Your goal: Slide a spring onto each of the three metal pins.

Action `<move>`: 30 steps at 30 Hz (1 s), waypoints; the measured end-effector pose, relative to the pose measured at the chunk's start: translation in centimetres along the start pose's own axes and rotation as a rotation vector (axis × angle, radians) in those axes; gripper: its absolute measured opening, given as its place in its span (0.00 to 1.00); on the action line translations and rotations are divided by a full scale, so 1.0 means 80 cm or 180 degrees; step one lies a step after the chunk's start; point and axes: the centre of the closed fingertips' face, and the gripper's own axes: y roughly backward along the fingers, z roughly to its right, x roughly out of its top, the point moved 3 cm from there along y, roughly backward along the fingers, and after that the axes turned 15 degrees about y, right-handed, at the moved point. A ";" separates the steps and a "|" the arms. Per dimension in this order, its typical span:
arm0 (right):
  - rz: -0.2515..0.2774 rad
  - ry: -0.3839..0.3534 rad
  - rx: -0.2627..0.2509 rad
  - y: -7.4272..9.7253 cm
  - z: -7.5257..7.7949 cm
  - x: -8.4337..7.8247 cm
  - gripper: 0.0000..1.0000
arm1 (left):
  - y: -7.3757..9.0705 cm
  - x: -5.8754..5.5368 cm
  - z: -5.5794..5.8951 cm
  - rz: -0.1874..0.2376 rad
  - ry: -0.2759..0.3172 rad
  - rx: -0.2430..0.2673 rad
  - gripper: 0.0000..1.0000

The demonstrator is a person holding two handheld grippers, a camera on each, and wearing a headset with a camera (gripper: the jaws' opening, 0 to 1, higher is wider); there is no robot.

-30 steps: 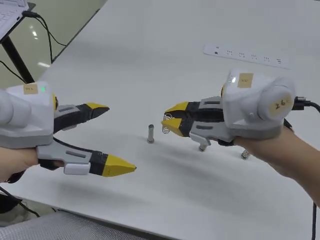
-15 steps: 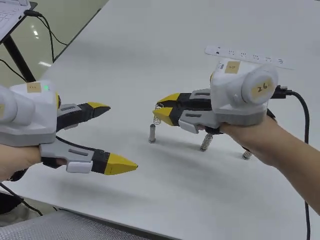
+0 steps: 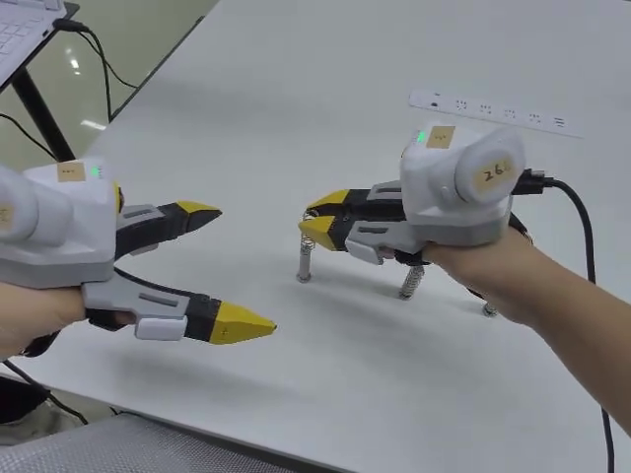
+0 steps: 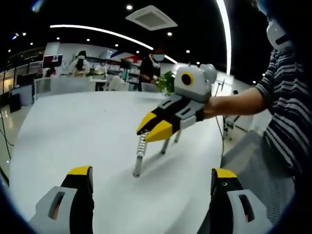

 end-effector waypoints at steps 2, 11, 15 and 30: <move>0.0000 -0.0030 0.0008 -0.001 0.000 -0.002 0.07 | 0.000 0.000 0.000 0.0015 0.0012 0.0000 0.98; -0.0037 -0.0019 0.0052 -0.007 -0.003 -0.006 0.07 | 0.002 -0.001 -0.002 0.0014 0.0023 0.0015 0.98; -0.0051 -0.0036 0.0056 -0.008 -0.003 -0.009 0.07 | 0.003 -0.002 -0.002 0.0014 0.0027 0.0017 0.98; -0.0298 -0.0024 0.0046 -0.028 -0.013 -0.036 0.07 | 0.002 -0.003 -0.001 0.0013 0.0018 0.0011 0.98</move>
